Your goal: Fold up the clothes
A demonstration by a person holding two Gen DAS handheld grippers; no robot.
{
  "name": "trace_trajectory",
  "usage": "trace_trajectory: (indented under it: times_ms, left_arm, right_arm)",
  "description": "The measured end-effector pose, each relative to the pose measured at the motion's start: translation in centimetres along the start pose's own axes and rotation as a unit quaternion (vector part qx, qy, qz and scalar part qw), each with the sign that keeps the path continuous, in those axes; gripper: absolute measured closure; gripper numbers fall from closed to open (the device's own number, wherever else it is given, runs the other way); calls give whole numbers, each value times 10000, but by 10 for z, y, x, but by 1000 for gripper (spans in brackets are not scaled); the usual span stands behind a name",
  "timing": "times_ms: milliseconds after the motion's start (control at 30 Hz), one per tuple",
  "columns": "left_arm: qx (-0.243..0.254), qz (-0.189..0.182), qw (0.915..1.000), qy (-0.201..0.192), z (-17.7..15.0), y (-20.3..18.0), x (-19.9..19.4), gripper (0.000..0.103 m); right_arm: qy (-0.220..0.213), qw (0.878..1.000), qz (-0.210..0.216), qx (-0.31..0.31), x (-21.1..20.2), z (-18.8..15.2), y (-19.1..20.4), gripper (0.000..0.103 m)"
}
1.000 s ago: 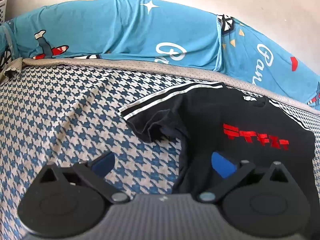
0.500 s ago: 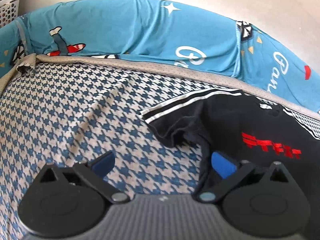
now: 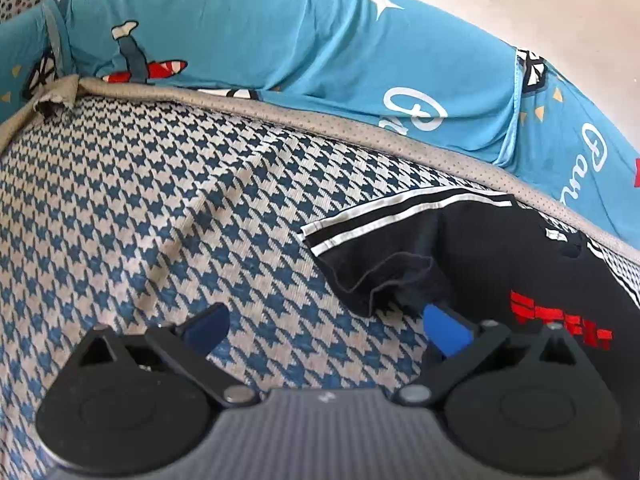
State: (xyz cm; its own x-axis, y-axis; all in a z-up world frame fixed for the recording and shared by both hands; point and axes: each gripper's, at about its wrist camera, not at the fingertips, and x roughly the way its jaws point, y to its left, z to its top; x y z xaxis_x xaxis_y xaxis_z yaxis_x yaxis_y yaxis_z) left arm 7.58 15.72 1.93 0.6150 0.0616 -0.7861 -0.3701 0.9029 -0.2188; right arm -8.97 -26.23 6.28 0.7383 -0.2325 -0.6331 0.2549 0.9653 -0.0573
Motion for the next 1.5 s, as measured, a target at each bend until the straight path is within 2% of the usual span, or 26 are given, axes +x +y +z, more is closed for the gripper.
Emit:
trace_trajectory:
  times_ms: [167, 333, 533, 667, 833, 900, 1067, 1200, 1233, 1300, 1400, 1500]
  left_arm:
    - [-152, -88, 9998, 42, 8, 6, 8, 0]
    - [-271, -228, 9993, 75, 18, 12, 18, 0]
    - [-386, -250, 9989, 38, 29, 15, 31, 0]
    - [-447, -362, 9983, -11, 35, 17, 39, 0]
    - [-542, -524, 9971, -52, 43, 20, 49, 0]
    - [-611, -650, 9960, 50, 42, 20, 54, 4]
    - [-405, -657, 9969, 129, 38, 14, 64, 23]
    - [-285, -680, 9972, 97, 37, 10, 67, 28]
    - [-265, -690, 9972, 81, 37, 9, 68, 34]
    - [-216, -667, 9975, 41, 37, 6, 69, 36]
    - [-136, -596, 9981, -25, 36, 3, 71, 47]
    - [-44, -490, 9987, -93, 34, 0, 71, 64]
  right_arm:
    - [210, 9940, 962, -485, 13, 2, 28, 48]
    - [308, 9812, 1552, -1102, 27, 3, 64, 48]
    - [315, 9687, 1785, -1698, 50, 11, 98, 48]
    - [329, 9624, 2009, -1799, 68, 21, 117, 48]
    - [338, 9600, 2064, -1864, 90, 31, 134, 48]
    - [407, 9607, 2075, -1796, 100, 34, 140, 48]
    - [726, 9636, 2164, -1393, 116, 42, 148, 48]
    - [856, 9647, 2169, -1223, 121, 44, 149, 48]
    - [866, 9651, 2155, -1209, 121, 45, 150, 48]
    - [880, 9661, 2132, -1162, 121, 46, 149, 48]
    - [921, 9671, 2123, -1052, 122, 48, 148, 48]
    - [984, 9683, 2119, -886, 124, 50, 146, 48]
